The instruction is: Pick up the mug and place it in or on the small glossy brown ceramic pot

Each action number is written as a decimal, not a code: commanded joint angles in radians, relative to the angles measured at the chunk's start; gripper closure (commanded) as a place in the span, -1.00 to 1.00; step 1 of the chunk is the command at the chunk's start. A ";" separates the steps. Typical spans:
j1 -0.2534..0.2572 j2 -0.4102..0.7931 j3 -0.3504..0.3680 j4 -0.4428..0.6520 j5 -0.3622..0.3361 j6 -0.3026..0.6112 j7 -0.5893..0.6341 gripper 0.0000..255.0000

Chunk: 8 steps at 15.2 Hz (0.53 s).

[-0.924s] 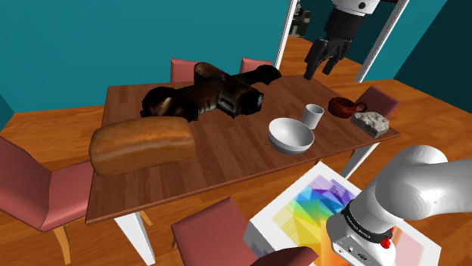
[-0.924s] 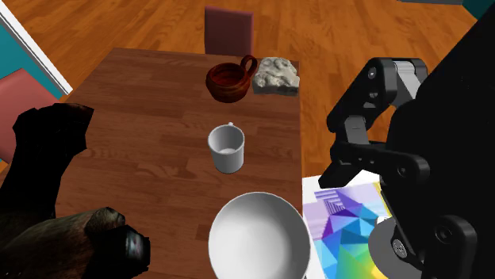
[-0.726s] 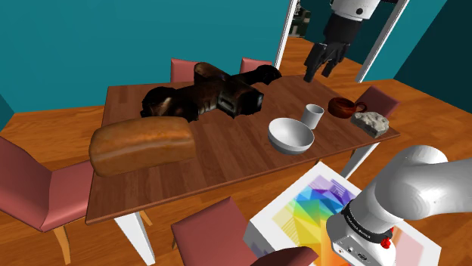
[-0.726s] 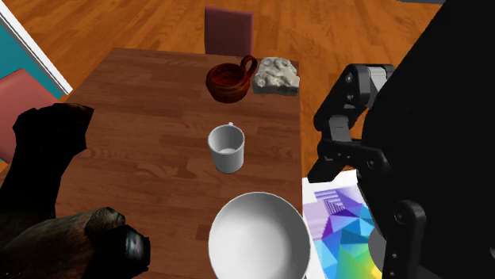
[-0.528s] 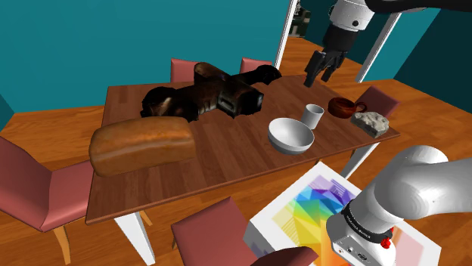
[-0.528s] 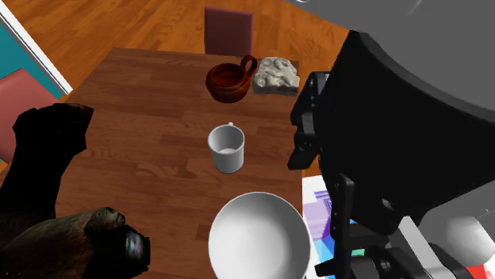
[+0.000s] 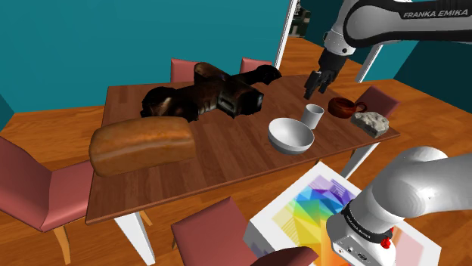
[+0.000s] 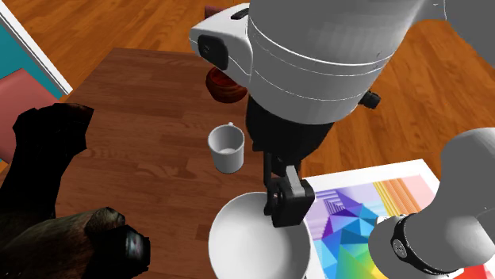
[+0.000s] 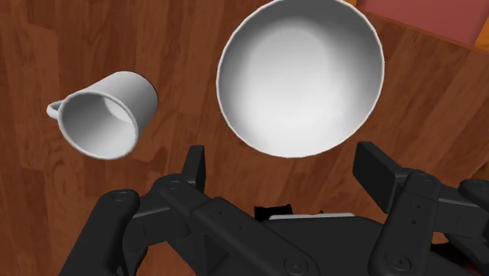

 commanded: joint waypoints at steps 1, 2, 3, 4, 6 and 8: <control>-0.013 0.038 -0.032 -0.012 -0.021 0.053 -0.035 -1.00; -0.019 0.058 -0.048 -0.019 -0.031 0.081 -0.051 -1.00; -0.025 0.080 -0.065 -0.025 -0.041 0.109 -0.068 -1.00; -0.031 0.102 -0.081 -0.029 -0.050 0.138 -0.085 -1.00; -0.042 0.153 -0.114 -0.033 -0.065 0.195 -0.118 -1.00; -0.050 0.208 -0.147 -0.032 -0.078 0.252 -0.153 -1.00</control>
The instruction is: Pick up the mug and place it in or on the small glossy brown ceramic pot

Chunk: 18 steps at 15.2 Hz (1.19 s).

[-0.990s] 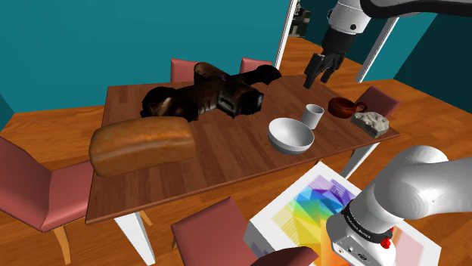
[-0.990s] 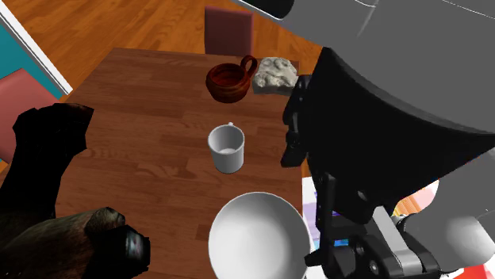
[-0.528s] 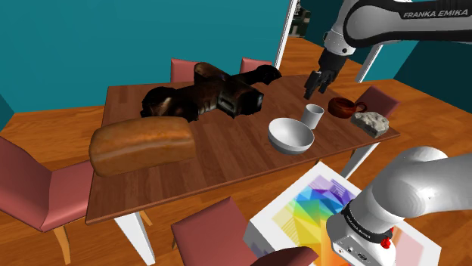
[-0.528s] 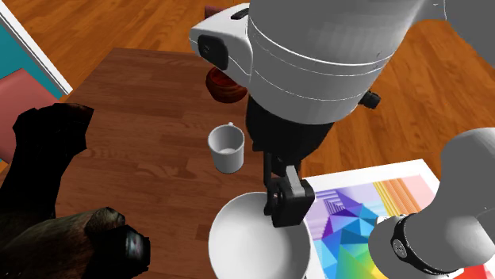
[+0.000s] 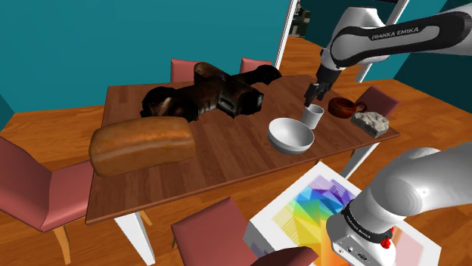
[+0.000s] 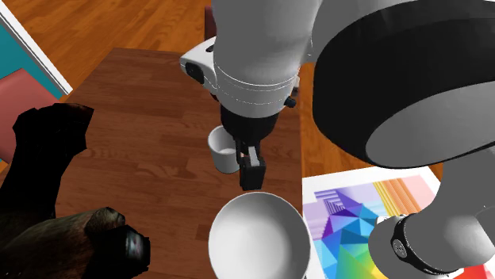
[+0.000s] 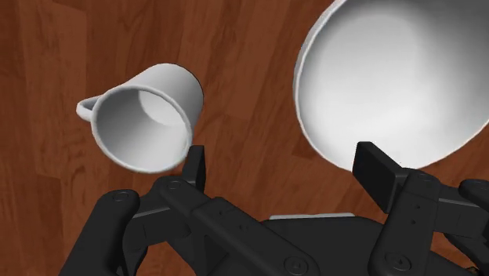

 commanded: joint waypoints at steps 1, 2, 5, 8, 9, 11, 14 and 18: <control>-0.010 0.067 -0.040 0.007 -0.012 0.065 -0.042 -1.00; -0.014 0.098 -0.056 0.011 -0.015 0.093 -0.061 -1.00; -0.021 0.196 -0.106 0.032 -0.015 0.176 -0.118 -1.00; -0.021 0.244 -0.124 0.028 -0.008 0.228 -0.138 -1.00; -0.020 0.254 -0.126 0.023 -0.007 0.243 -0.140 -1.00; -0.019 0.276 -0.131 0.013 -0.003 0.274 -0.144 -1.00; -0.016 0.305 -0.138 0.002 0.004 0.314 -0.150 -1.00; -0.016 0.305 -0.138 0.002 0.004 0.314 -0.150 -1.00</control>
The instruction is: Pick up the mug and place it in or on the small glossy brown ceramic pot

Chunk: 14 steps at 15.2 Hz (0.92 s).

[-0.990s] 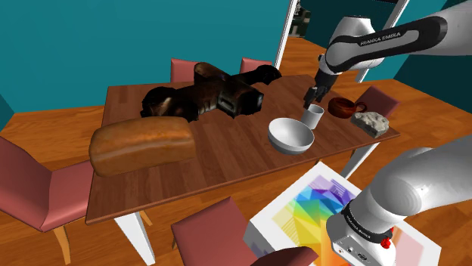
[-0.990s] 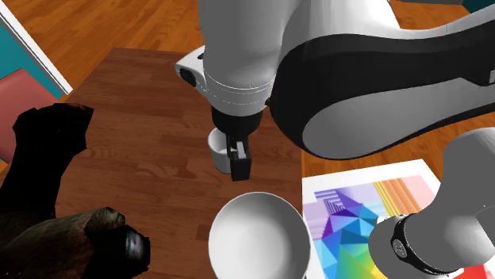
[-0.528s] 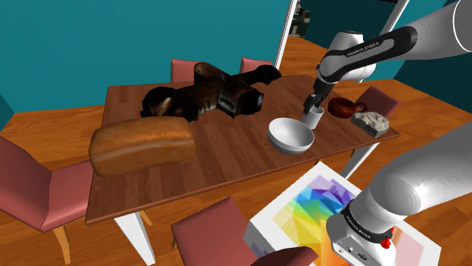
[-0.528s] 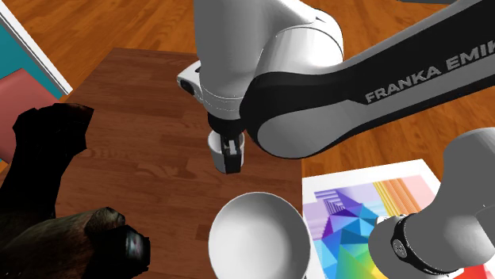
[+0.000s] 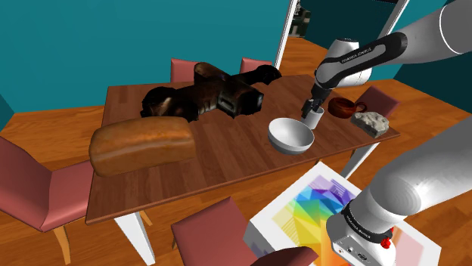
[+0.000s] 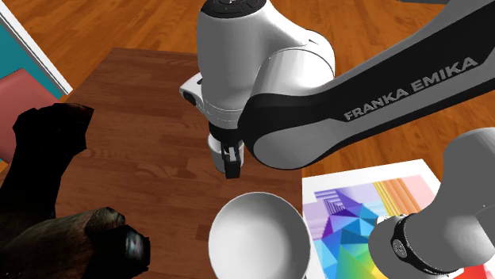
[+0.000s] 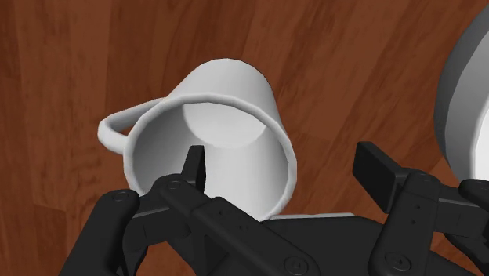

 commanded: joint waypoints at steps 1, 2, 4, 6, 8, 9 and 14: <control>0.000 0.000 0.000 0.000 0.000 0.001 0.000 -1.00; 0.000 0.000 0.000 0.000 0.000 0.001 0.000 -1.00; 0.000 0.000 0.000 0.000 0.000 0.001 0.000 1.00; 0.000 0.000 0.000 0.000 0.000 0.001 0.000 1.00; 0.000 0.000 0.000 0.000 0.000 0.001 0.000 1.00; 0.000 0.000 0.000 0.000 0.000 0.001 0.000 1.00; -0.001 -0.010 0.002 0.006 -0.002 -0.015 0.002 1.00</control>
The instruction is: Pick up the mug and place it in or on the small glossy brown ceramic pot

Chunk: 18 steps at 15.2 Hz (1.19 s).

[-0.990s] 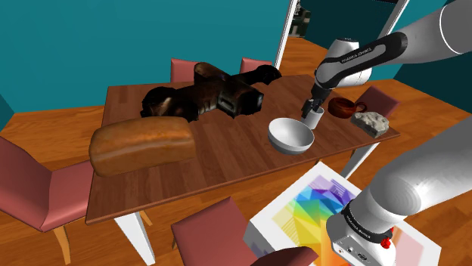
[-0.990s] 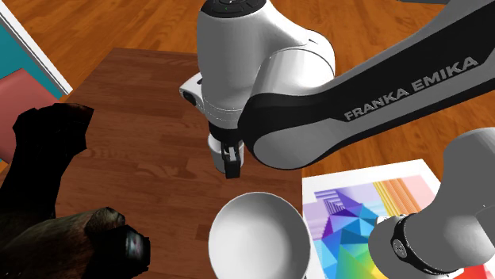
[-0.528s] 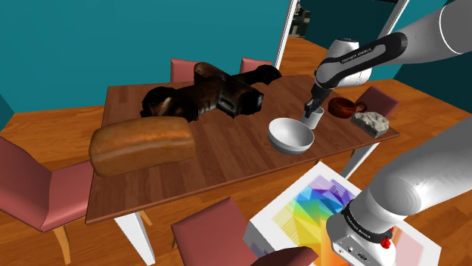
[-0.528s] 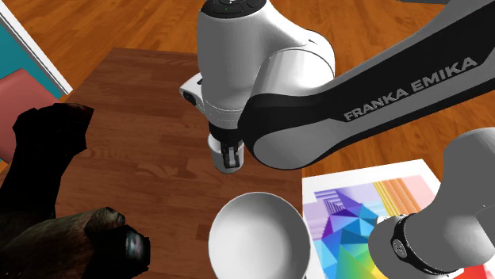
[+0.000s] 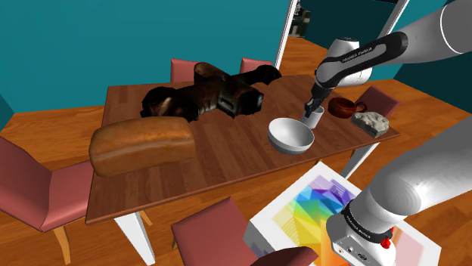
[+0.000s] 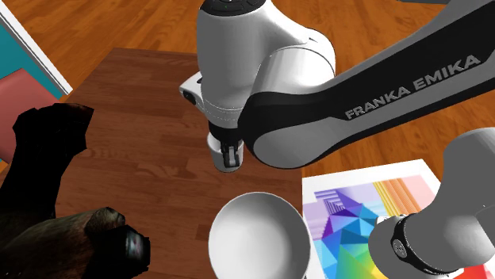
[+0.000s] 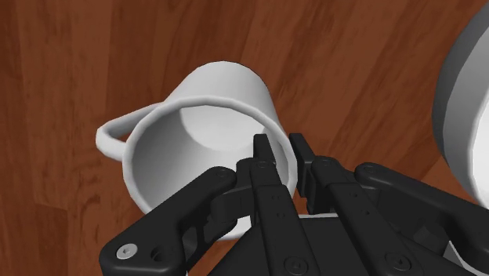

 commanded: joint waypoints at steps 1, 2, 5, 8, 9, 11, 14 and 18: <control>-0.001 -0.016 0.003 0.009 -0.003 -0.024 0.003 1.00; -0.002 -0.025 0.005 0.016 -0.005 -0.040 0.004 1.00; -0.003 -0.051 0.011 0.036 -0.008 -0.086 0.007 1.00; -0.004 -0.075 0.017 0.059 -0.011 -0.131 0.009 1.00; -0.004 -0.082 0.019 0.067 -0.011 -0.146 0.009 1.00; -0.004 -0.095 0.023 0.083 -0.012 -0.176 0.010 1.00; -0.004 -0.114 0.029 0.109 -0.012 -0.220 0.011 1.00; -0.004 -0.134 0.036 0.147 -0.011 -0.278 0.011 1.00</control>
